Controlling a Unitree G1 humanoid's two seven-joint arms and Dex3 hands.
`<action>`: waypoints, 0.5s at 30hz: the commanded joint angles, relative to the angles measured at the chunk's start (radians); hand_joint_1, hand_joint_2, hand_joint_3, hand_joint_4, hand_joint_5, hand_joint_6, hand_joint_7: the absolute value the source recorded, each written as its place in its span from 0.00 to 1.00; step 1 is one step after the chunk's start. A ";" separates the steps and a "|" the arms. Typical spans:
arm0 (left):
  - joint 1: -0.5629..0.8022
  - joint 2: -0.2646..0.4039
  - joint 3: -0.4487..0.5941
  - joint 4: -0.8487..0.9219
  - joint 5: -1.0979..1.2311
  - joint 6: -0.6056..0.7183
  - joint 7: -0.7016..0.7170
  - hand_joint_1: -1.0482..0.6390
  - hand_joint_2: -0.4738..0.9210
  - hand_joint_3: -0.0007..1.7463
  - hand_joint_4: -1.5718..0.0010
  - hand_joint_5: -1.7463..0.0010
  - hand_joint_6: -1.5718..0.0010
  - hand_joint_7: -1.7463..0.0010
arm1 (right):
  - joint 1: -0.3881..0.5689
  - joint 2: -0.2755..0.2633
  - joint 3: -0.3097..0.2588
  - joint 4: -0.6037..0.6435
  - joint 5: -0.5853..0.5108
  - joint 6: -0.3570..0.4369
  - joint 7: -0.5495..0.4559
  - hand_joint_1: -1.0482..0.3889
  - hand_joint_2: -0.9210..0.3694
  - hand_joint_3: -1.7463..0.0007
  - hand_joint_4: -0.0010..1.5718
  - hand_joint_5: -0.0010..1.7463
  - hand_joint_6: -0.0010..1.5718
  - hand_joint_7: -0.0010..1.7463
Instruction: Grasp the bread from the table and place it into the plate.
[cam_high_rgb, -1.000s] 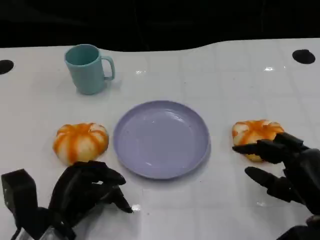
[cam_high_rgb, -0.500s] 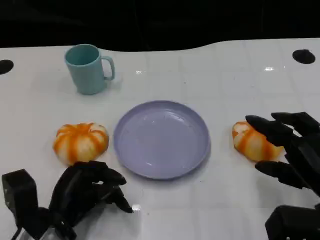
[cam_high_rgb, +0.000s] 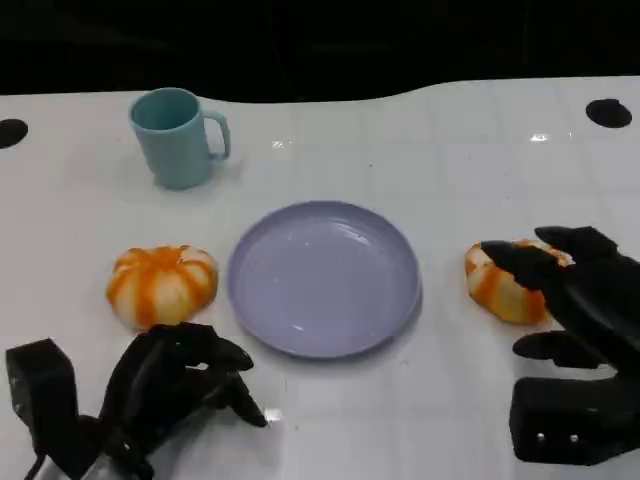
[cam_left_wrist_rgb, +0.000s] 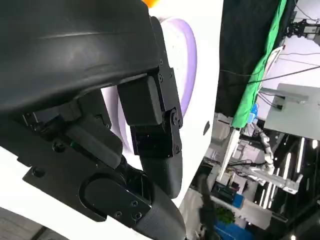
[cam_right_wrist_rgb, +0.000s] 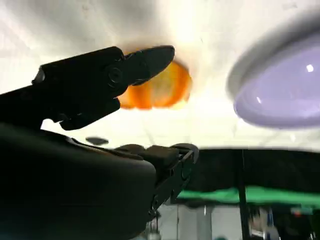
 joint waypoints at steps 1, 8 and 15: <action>0.001 0.011 0.003 -0.007 0.000 0.001 0.000 0.00 0.85 0.00 0.00 0.67 0.00 0.89 | -0.076 -0.001 0.039 0.101 -0.022 0.024 -0.024 0.37 0.08 1.00 0.02 0.17 0.17 0.01; 0.001 0.009 0.004 -0.008 -0.001 0.001 0.000 0.00 0.85 0.00 0.00 0.67 0.00 0.89 | -0.197 0.020 0.106 0.290 -0.033 0.036 -0.058 0.37 0.07 1.00 0.03 0.19 0.17 0.01; 0.004 0.009 0.002 -0.008 0.003 -0.011 -0.001 0.00 0.86 0.00 0.00 0.67 0.00 0.89 | -0.301 0.061 0.164 0.472 -0.034 0.039 -0.126 0.41 0.08 1.00 0.06 0.19 0.20 0.01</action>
